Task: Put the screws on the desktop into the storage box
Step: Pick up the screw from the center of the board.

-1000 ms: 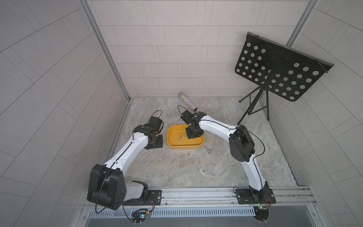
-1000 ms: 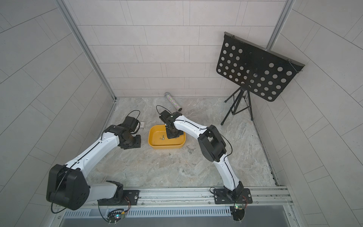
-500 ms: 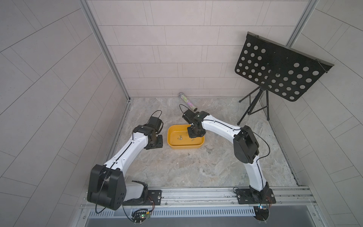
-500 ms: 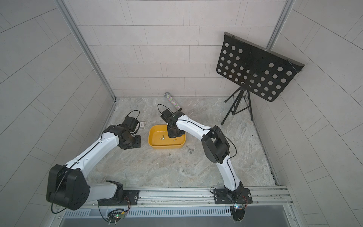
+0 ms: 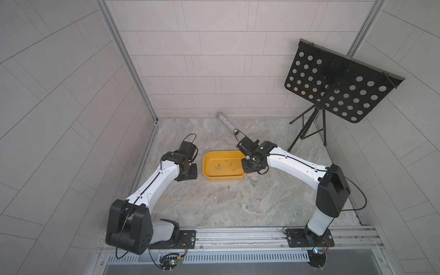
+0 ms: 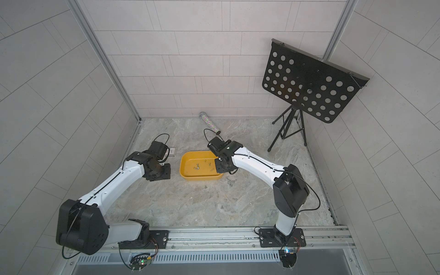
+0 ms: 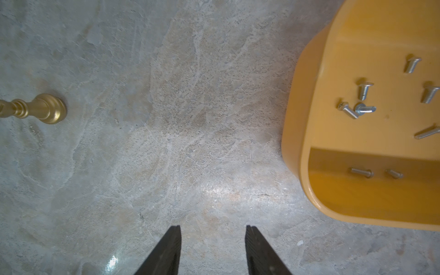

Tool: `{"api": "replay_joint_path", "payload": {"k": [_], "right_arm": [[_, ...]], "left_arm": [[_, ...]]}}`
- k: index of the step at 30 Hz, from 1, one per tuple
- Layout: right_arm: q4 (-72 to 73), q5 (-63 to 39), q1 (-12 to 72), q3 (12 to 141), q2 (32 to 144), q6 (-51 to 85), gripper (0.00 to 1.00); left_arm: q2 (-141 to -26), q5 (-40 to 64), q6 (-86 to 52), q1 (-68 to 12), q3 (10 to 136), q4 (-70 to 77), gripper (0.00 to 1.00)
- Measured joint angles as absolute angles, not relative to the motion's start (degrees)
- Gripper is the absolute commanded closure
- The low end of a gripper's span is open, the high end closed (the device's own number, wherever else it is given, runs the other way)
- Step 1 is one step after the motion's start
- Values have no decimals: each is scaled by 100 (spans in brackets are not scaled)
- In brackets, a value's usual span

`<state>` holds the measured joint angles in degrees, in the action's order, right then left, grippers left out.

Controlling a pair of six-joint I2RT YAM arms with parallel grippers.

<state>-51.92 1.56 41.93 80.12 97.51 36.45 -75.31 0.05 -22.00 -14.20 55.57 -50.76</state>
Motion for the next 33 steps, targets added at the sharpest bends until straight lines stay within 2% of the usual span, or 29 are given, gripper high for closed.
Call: {"api": "replay_joint_path", "payload": {"k": [14,26,33], "right_arm": [[-4880,-204,4193,6263,8971,3900,77],[-4626,-622,4213,5671,8912,3946,69],[-4602,-722,4307,5614,8914,3938,68]], "left_arm": [[-7531,5,-2200,-1420,5522,-5074,48],[-7531,8,-2200,-1420,5520,-5074,48],[-7531,23,-2200,-1420,5520,-5074,48]]}}
